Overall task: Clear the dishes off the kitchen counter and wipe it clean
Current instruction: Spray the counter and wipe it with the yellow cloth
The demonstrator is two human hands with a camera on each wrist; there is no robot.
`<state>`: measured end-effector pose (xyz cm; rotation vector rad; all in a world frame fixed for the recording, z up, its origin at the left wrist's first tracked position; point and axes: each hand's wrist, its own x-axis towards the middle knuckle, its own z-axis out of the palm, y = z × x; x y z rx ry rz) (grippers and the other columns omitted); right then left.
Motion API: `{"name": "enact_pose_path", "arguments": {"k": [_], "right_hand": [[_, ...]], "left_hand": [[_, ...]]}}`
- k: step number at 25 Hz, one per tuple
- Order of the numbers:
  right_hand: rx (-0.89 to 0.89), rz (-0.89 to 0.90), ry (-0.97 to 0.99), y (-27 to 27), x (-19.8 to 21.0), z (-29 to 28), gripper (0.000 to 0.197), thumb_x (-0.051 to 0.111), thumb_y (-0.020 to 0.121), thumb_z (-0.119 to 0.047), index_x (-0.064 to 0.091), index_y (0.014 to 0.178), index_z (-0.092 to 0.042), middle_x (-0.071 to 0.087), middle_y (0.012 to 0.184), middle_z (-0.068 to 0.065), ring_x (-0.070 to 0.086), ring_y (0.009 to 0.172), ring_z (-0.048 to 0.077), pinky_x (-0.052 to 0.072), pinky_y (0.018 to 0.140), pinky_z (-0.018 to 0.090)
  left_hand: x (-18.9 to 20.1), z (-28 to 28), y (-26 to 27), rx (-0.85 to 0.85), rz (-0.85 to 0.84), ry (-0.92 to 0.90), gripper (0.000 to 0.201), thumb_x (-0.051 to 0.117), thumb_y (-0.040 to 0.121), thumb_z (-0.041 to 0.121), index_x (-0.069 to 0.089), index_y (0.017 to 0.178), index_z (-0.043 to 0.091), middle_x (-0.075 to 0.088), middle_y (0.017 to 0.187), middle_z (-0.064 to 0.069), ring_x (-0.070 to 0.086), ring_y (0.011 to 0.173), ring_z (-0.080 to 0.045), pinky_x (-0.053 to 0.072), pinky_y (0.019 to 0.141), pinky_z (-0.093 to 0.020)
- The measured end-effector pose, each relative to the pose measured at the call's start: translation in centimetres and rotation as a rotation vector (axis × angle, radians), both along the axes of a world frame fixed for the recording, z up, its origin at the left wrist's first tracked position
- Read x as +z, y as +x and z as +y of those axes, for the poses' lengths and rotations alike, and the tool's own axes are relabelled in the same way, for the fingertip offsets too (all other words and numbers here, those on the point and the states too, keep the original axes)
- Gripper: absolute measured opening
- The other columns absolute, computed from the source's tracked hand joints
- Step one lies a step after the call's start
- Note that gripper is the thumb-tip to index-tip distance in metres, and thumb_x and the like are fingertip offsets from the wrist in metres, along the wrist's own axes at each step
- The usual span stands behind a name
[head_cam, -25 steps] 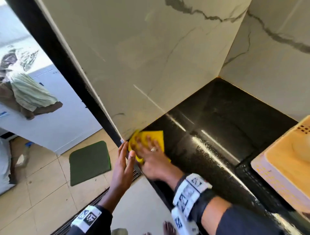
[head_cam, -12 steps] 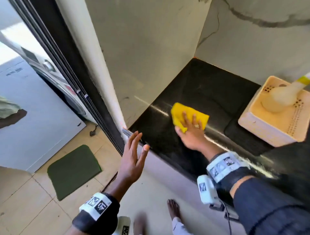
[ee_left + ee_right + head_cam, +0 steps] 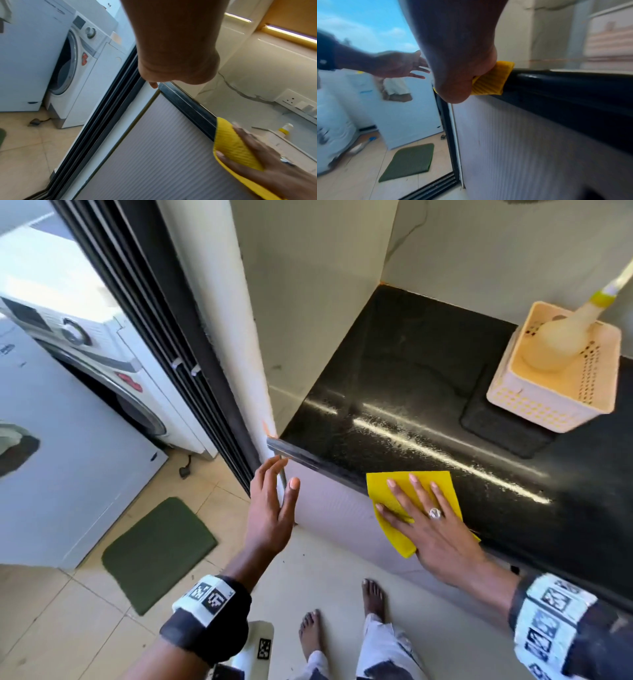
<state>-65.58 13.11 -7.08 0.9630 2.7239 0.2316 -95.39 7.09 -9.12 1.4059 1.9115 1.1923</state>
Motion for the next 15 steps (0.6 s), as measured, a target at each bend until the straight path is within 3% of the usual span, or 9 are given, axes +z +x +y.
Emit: {"name": "enact_pose_path", "arguments": {"k": [3,6,9,12,13,15], "right_hand": [[0.155,-0.117,0.065,-6.3,-0.2,2.1,0.070,0.047,0.082,-0.015,0.033,0.151,-0.016,-0.015,0.162,0.010,-0.011,0.147,0.044,0.008,0.117,0.061],[0.206,-0.200,0.132,-14.5,0.2,3.0,0.057,0.038,0.094,-0.021,0.033,0.150,-0.012,-0.029,0.158,0.007,-0.023,0.145,0.039,-0.001,0.119,0.058],[0.251,-0.199,0.148,-19.5,1.0,4.2,0.054,0.038,0.096,-0.026,0.037,0.148,-0.013,-0.024,0.160,0.002,-0.020,0.147,0.035,0.001,0.120,0.055],[0.267,-0.254,0.097,-17.3,1.1,4.1,0.048,0.036,0.096,-0.023,0.047,0.141,-0.013,-0.013,0.163,0.003,-0.021,0.147,0.034,-0.004,0.120,0.053],[0.283,-0.270,0.065,-15.3,1.0,3.8,0.046,0.037,0.096,-0.023,0.052,0.137,-0.012,-0.003,0.164,0.005,-0.022,0.147,0.033,-0.008,0.120,0.053],[0.285,-0.240,-0.047,-10.0,0.9,2.6,0.041,0.040,0.093,-0.021,0.059,0.128,-0.012,0.031,0.157,0.007,-0.022,0.147,0.028,-0.015,0.118,0.050]], "left_hand": [[-0.5,-0.6,-1.8,0.072,-0.059,0.050,0.052,0.035,0.098,0.052,0.060,0.120,0.012,0.054,0.122,0.000,0.050,0.120,-0.017,0.044,0.103,-0.045],[-0.7,-1.2,-3.3,0.109,-0.058,0.048,0.050,0.034,0.100,0.051,0.068,0.105,0.015,0.057,0.105,0.008,0.056,0.106,-0.016,0.048,0.092,-0.045],[-0.7,-1.2,-3.7,0.123,-0.068,0.055,0.045,0.036,0.101,0.047,0.070,0.100,0.019,0.057,0.100,0.016,0.058,0.101,-0.014,0.049,0.089,-0.042],[-0.4,-0.8,-2.4,0.079,-0.073,0.048,0.044,0.036,0.100,0.050,0.070,0.099,0.021,0.057,0.097,0.016,0.059,0.099,-0.015,0.050,0.087,-0.044],[-0.1,-0.6,-1.6,0.050,-0.076,0.046,0.044,0.036,0.100,0.051,0.069,0.099,0.022,0.057,0.097,0.014,0.059,0.099,-0.016,0.050,0.086,-0.044],[0.5,0.2,0.4,-0.030,-0.094,0.037,0.041,0.041,0.098,0.053,0.067,0.098,0.023,0.058,0.099,0.010,0.059,0.098,-0.017,0.051,0.085,-0.044]]}}
